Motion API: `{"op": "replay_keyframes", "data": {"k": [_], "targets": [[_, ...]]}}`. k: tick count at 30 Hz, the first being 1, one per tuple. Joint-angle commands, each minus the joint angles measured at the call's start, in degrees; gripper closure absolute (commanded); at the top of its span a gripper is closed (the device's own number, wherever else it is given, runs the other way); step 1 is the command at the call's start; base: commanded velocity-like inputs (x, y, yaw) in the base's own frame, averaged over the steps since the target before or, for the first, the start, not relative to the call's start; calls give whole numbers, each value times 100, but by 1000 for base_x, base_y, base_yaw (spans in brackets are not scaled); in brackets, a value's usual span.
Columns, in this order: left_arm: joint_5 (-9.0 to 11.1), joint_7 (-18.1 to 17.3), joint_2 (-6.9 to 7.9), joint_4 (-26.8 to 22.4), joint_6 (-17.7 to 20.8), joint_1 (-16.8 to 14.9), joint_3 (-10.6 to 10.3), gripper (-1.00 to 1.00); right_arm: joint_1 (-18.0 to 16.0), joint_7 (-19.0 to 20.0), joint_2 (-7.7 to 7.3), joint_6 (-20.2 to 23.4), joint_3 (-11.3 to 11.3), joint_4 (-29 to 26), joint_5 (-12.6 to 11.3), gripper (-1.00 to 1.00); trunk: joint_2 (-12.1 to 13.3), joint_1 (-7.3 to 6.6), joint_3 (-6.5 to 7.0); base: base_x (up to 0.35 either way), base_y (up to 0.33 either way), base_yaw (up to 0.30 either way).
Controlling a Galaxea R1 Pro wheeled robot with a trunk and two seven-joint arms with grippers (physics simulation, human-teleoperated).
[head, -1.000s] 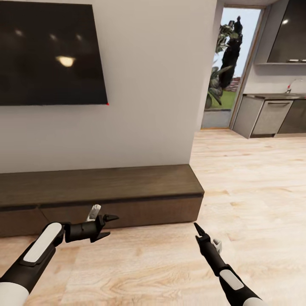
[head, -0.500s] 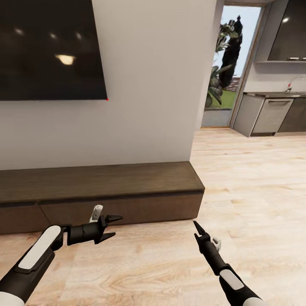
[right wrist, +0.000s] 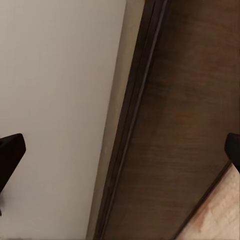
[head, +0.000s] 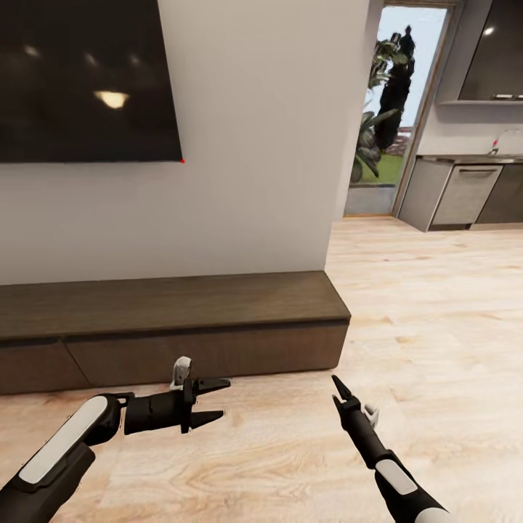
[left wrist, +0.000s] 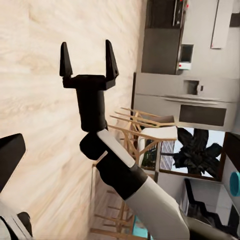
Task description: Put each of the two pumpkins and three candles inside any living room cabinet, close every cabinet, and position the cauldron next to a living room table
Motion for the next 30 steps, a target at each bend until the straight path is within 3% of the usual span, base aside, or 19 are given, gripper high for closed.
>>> {"op": "replay_keyframes", "data": {"k": [1, 4, 8, 23, 30], "targets": [[155, 57, 47, -6, 3, -4, -5, -100, -3, 105, -1, 78, -4, 2, -60, -100, -44, 21, -24, 0, 0, 0], [388, 61, 173, -5, 3, -3, -2, -100, -3, 266, -1, 112, -10, 3, -61, -100, -164, 87, -77, 0, 0, 0], [448, 61, 245, -7, 3, 0, -3, -100, -3, 300, -1, 117, -13, 11, -62, -100, -324, 175, -149, 0, 0, 0], [739, 55, 296, -1, 5, -3, -2, -100, -3, 310, -1, 117, -22, 26, -78, -100, -926, 505, -418, 0, 0, 0], [820, 55, 359, -1, 7, 0, 5, -100, -3, 310, -1, 122, -25, 34, -79, -100, -926, 505, -418, 0, 0, 0]]}}
